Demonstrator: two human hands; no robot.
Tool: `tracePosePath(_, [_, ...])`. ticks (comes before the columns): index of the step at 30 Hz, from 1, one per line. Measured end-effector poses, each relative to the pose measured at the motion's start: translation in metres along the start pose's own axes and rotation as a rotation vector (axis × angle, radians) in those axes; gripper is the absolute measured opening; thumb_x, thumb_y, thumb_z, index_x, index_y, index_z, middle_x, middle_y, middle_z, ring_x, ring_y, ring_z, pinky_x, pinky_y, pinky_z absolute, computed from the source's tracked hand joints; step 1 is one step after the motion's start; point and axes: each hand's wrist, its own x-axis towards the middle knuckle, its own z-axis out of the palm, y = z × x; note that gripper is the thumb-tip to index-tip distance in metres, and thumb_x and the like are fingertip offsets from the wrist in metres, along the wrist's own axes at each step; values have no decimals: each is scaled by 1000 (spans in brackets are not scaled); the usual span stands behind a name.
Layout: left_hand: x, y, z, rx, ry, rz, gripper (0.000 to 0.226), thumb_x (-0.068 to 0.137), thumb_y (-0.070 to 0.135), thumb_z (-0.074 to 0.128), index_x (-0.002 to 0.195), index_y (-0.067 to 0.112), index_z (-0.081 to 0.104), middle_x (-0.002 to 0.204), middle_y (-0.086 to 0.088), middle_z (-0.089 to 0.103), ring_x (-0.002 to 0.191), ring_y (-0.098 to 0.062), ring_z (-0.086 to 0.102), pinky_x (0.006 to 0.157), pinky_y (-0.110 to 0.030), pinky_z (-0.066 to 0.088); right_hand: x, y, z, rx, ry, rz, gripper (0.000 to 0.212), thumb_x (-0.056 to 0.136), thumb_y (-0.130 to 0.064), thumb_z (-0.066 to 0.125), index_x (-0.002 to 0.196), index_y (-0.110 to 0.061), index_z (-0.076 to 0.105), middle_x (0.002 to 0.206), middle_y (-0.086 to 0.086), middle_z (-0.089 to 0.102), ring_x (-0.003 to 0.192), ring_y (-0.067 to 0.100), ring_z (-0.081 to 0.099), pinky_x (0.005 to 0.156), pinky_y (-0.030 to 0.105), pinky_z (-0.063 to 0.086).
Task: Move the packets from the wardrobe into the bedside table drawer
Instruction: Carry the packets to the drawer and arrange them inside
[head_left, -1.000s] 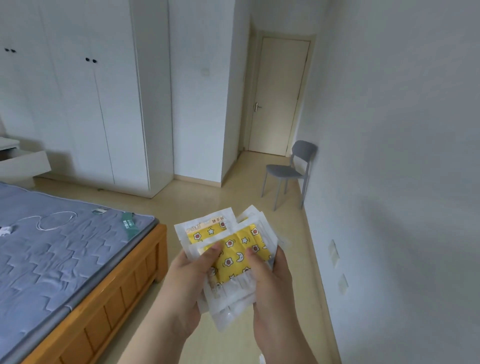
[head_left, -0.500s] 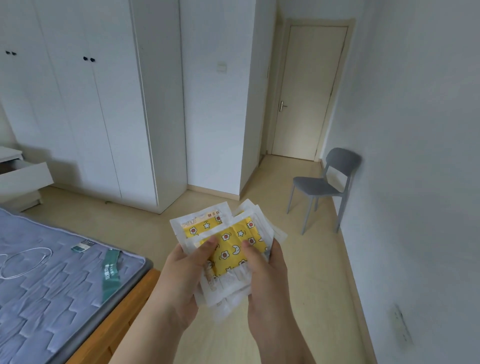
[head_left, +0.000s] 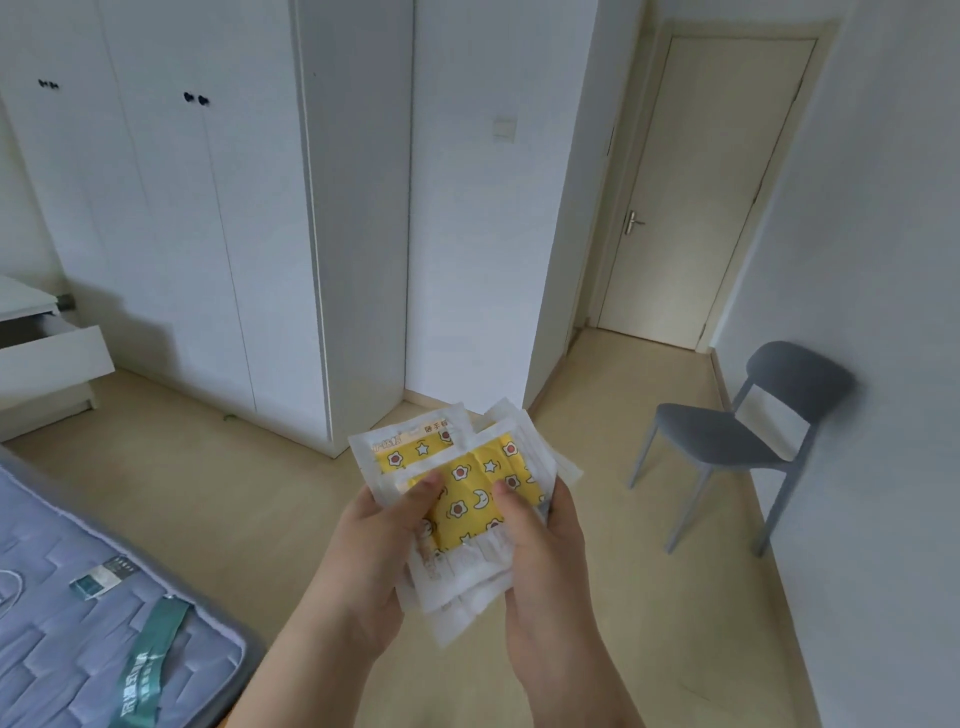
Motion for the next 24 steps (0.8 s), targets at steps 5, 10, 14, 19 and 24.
tracePosePath(5, [145,43,-9,-6,-31,29,22,90,12,58,111,9,62,97,-13,74,83,-28,72,71,-44,58,141,19,51,-16,22,-22,28,89,-5,59,112,-22,62,98,4,74,90,23,71,82,44,56])
tracePosePath(10, [263,93,-13,-28,-58,43,24,88,13,59,111,8,62,98,-14,73,86,-30,72,77,-45,57,261,19,103,-19,2,-36,27,89,-5,60,110,-23,63,93,1,75,82,18,72,64,31,58])
tracePosePath(14, [334,115,-29,-28,8,27,26,89,13,59,114,9,60,97,-13,74,83,-28,72,70,-43,58,336,42,135,-30,9,11,27,89,-3,59,110,-20,63,92,2,74,83,21,72,68,35,58])
tracePosePath(19, [420,155,-68,-54,155,115,21,94,12,51,112,11,62,94,-11,74,80,-27,72,72,-42,57,437,79,197,-64,-154,112,25,89,-4,59,106,-22,63,91,1,74,80,18,72,63,31,56])
tracePosePath(24, [524,194,-100,-89,297,164,20,94,7,48,107,6,63,94,-16,73,83,-31,72,65,-40,59,556,116,259,-70,-327,191,24,90,-4,58,107,-20,63,93,3,74,82,20,72,61,31,56])
